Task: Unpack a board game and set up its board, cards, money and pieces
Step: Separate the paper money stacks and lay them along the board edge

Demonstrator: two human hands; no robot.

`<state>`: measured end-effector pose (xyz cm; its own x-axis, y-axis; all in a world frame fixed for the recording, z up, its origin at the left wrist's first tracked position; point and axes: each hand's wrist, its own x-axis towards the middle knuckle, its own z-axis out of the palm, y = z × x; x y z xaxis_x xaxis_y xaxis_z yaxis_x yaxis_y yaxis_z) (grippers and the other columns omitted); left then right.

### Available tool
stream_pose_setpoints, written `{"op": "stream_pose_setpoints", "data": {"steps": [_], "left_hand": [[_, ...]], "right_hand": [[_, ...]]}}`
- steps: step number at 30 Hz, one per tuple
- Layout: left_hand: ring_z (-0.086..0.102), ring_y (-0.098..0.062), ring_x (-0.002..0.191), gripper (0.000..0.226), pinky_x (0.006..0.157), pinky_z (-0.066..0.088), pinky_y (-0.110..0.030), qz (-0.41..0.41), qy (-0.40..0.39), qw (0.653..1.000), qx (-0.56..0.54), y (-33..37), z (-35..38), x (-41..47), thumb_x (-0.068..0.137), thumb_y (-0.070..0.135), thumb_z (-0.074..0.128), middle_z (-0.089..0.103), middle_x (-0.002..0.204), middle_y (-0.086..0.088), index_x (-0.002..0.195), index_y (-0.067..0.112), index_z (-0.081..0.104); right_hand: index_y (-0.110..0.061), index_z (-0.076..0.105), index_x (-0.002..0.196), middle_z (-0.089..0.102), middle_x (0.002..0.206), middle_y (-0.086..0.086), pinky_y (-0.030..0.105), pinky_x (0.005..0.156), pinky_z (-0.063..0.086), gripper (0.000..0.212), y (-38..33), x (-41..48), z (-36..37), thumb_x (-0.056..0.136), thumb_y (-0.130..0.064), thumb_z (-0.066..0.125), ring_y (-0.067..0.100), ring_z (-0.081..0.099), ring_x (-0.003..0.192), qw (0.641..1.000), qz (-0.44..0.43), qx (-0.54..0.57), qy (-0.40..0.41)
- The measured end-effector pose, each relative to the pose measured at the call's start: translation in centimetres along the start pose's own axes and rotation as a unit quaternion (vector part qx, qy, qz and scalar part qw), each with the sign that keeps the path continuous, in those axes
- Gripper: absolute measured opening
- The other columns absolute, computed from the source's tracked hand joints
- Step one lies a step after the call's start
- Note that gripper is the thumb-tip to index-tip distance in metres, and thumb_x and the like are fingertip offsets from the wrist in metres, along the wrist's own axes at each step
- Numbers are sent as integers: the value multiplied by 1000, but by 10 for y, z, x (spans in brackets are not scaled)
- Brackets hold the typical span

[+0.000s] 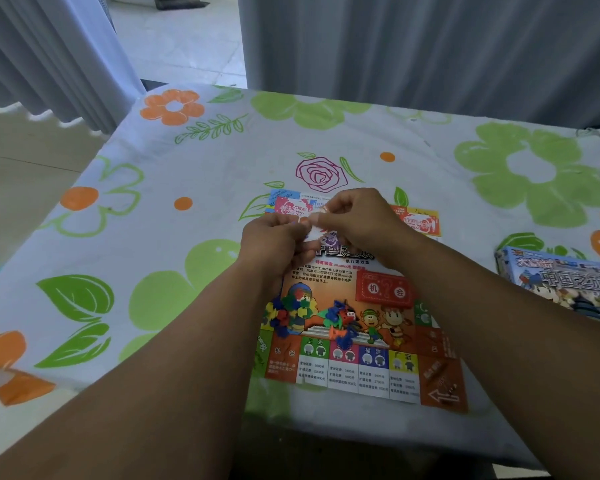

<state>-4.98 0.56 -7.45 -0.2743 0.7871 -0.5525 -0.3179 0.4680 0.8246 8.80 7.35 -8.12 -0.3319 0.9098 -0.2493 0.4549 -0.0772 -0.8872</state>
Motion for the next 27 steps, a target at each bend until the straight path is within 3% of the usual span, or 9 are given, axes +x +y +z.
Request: {"op": "stream_pose_setpoints", "data": {"steps": [3, 9, 14, 19, 21, 24, 27], "left_hand": [[72, -19, 65, 8, 58, 60, -26, 2, -24, 1000, -8, -1, 4, -1, 95, 4, 61, 69, 80, -10, 89, 7, 59], [73, -21, 68, 15, 62, 60, -28, 2, -24, 1000, -11, -2, 10, 0, 97, -1, 56, 70, 80, -12, 87, 10, 57], [73, -19, 67, 16, 62, 61, -28, -6, -21, 1000, -14, -3, 18, -1, 97, -1, 56, 71, 84, -13, 88, 12, 57], [73, -17, 64, 14, 63, 61, -28, -7, -5, 1000, -14, -4, 21, 0, 97, -2, 54, 69, 92, -13, 99, 11, 59], [73, -16, 64, 18, 63, 62, -29, -7, 0, 1000, -7, -5, 20, 1, 97, -3, 54, 68, 96, -13, 105, 10, 61], [72, -18, 65, 17, 63, 61, -29, -12, -3, 1000, 1, -5, 20, 1, 96, -4, 55, 69, 94, -15, 102, 11, 62], [71, -18, 65, 16, 66, 61, -31, -19, -2, 1000, 3, -5, 20, 1, 96, -4, 55, 69, 93, -15, 99, 11, 61]], "right_hand": [[-5, 64, 87, 57, 59, 4, 24, 40, 40, 18, 1, 1, -7, 84, -13, 80, 10, 51, 43, 999, 14, 23, 18], [0, 67, 94, 66, 73, 15, 24, 42, 46, 15, 6, -2, -19, 90, -13, 73, 11, 60, 45, 998, 31, 39, 32], [1, 67, 104, 61, 72, 12, 25, 42, 42, 23, 12, -1, -28, 94, -20, 70, 14, 45, 44, 995, 52, 65, 49], [-6, 62, 83, 55, 65, 6, 23, 40, 40, 17, 19, 5, -45, 90, -17, 74, 8, 46, 38, 985, 68, 58, 150], [-11, 59, 77, 63, 71, 8, 29, 48, 51, 23, 27, 8, -48, 85, -18, 79, 10, 59, 50, 980, 73, 23, 182], [-15, 58, 75, 70, 87, 10, 49, 77, 60, 29, 37, 11, -47, 76, -24, 86, 28, 70, 83, 975, 87, -7, 206], [-18, 55, 73, 69, 88, 6, 51, 81, 58, 34, 38, 13, -45, 73, -28, 88, 28, 69, 87, 971, 85, -35, 221]]}}
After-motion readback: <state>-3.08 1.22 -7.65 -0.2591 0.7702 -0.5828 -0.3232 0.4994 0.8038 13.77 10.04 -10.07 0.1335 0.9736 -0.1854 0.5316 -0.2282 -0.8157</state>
